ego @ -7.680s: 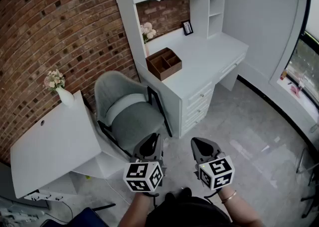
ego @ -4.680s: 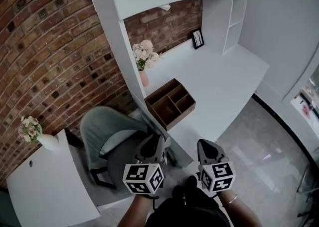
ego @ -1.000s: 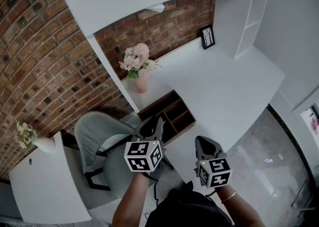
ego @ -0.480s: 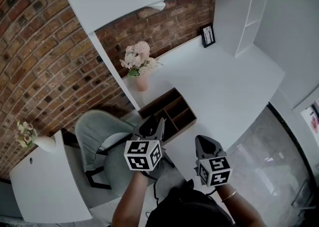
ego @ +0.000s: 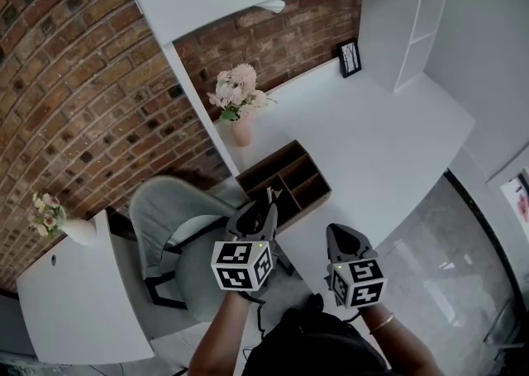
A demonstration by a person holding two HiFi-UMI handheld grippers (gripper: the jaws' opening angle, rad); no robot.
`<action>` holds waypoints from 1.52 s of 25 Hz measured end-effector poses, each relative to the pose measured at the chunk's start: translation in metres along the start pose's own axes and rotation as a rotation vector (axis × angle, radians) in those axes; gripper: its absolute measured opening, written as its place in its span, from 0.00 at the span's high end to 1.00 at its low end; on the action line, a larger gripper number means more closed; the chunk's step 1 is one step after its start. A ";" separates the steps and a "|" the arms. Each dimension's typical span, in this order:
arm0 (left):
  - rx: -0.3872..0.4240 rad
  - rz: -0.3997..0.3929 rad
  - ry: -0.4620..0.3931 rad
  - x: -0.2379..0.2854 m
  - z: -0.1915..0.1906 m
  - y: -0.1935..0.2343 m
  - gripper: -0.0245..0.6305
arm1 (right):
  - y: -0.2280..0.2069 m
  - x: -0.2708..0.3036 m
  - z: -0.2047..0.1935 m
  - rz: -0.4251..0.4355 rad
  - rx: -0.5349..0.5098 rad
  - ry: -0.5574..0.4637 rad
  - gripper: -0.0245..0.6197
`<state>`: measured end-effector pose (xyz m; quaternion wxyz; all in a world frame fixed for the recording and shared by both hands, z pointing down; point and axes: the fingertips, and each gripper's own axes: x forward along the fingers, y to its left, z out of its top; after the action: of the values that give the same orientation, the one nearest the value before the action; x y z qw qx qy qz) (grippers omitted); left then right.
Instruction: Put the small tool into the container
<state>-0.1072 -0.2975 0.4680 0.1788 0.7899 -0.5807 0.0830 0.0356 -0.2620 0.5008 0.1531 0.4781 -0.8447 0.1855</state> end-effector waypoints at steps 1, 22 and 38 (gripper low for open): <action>0.000 0.002 0.005 -0.003 -0.003 -0.001 0.79 | 0.002 -0.001 -0.001 0.001 -0.002 -0.001 0.96; 0.016 0.002 0.040 -0.062 -0.043 -0.022 0.91 | 0.019 -0.037 -0.002 -0.023 -0.018 -0.047 0.96; 0.005 0.021 -0.018 -0.096 -0.036 -0.023 0.94 | 0.025 -0.060 0.008 -0.042 -0.052 -0.110 0.96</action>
<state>-0.1126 -0.1926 0.4646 0.1707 0.7850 -0.5903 0.0794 0.0427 -0.2087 0.4634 0.1225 0.5013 -0.8460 0.1338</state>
